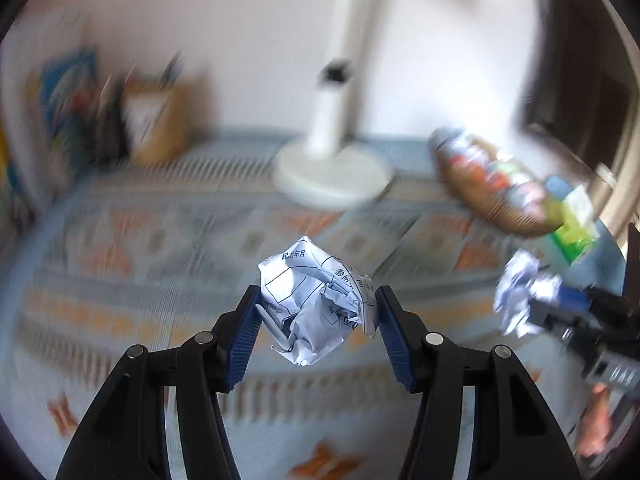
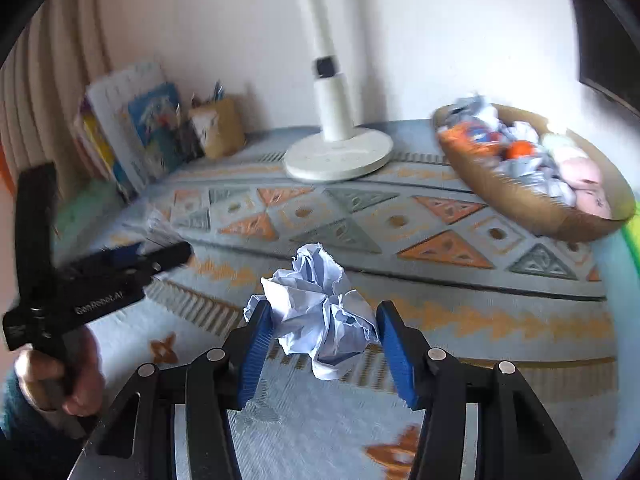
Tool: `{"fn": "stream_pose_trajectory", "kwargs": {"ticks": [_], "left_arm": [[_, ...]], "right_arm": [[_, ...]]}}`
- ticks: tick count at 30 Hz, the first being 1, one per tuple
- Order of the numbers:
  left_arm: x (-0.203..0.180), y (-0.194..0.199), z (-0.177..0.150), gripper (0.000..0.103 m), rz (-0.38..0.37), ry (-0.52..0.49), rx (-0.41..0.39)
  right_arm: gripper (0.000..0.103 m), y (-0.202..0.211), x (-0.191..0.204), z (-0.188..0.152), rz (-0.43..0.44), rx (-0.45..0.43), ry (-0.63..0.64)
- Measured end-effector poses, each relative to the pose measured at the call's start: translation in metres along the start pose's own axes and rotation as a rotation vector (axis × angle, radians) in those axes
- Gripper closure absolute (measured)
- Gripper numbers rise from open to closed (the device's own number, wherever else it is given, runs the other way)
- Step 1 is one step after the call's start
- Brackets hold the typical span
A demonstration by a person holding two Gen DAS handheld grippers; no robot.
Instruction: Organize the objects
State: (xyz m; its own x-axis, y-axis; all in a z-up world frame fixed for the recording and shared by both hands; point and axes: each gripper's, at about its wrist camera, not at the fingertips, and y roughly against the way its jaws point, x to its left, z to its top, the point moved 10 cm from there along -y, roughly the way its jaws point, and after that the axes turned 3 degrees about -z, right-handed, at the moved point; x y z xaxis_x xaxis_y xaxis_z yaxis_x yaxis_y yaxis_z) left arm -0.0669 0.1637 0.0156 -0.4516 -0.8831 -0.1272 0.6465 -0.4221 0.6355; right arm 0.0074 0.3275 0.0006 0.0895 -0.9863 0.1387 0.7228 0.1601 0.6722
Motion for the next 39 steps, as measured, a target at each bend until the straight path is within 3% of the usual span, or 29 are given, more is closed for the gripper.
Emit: {"fn": "stream_pose_trajectory", "kwargs": {"ticks": [4,8,12,14,18,23,27,30,31,32,34,36,39], "left_arm": [[-0.086,-0.024,0.072,0.048,-0.124,-0.112,-0.039],[-0.148,-0.072,0.108,0.048,-0.233,-0.126,-0.044],[-0.180,-0.119,0.124,0.045,-0.266,-0.156,-0.041],[-0.185,-0.144,0.126,0.026,-0.260,-0.157,0.000],[-0.176,-0.145,0.114,0.023,-0.296,-0.127,0.051],[-0.142,-0.088,0.090,0.019,-0.272,-0.141,0.042],[-0.097,-0.021,0.056,0.013,-0.174,-0.158,0.023],[-0.068,0.043,0.037,0.012,-0.239,-0.121,0.011],[-0.058,0.061,0.038,0.003,-0.271,-0.105,-0.005],[-0.043,0.090,0.037,0.000,-0.286,-0.081,-0.041],[-0.014,0.120,0.036,0.000,-0.213,-0.047,-0.098],[0.021,0.130,0.022,0.000,-0.057,-0.024,-0.123],[0.061,0.097,-0.011,0.000,0.117,0.072,-0.102]], "right_arm": [[0.050,0.039,-0.078,0.076,-0.137,-0.123,-0.111],[0.050,0.029,-0.164,0.126,-0.294,-0.157,-0.274],[0.048,-0.006,-0.200,0.159,-0.243,-0.145,-0.382],[0.029,-0.032,-0.204,0.175,-0.220,-0.111,-0.353],[0.029,-0.036,-0.209,0.171,-0.262,-0.082,-0.325],[0.029,-0.014,-0.182,0.124,-0.224,-0.007,-0.333],[0.029,0.005,-0.115,0.072,-0.148,0.091,-0.290],[0.029,0.012,-0.050,0.038,0.023,0.170,-0.299],[0.029,0.013,-0.027,0.029,0.093,0.201,-0.313],[0.028,0.012,-0.006,0.018,0.160,0.230,-0.332],[0.027,0.007,0.029,0.001,0.245,0.256,-0.340],[0.027,-0.008,0.042,-0.011,0.149,0.214,-0.266],[0.027,-0.026,0.027,-0.012,-0.115,0.071,-0.092]]}}
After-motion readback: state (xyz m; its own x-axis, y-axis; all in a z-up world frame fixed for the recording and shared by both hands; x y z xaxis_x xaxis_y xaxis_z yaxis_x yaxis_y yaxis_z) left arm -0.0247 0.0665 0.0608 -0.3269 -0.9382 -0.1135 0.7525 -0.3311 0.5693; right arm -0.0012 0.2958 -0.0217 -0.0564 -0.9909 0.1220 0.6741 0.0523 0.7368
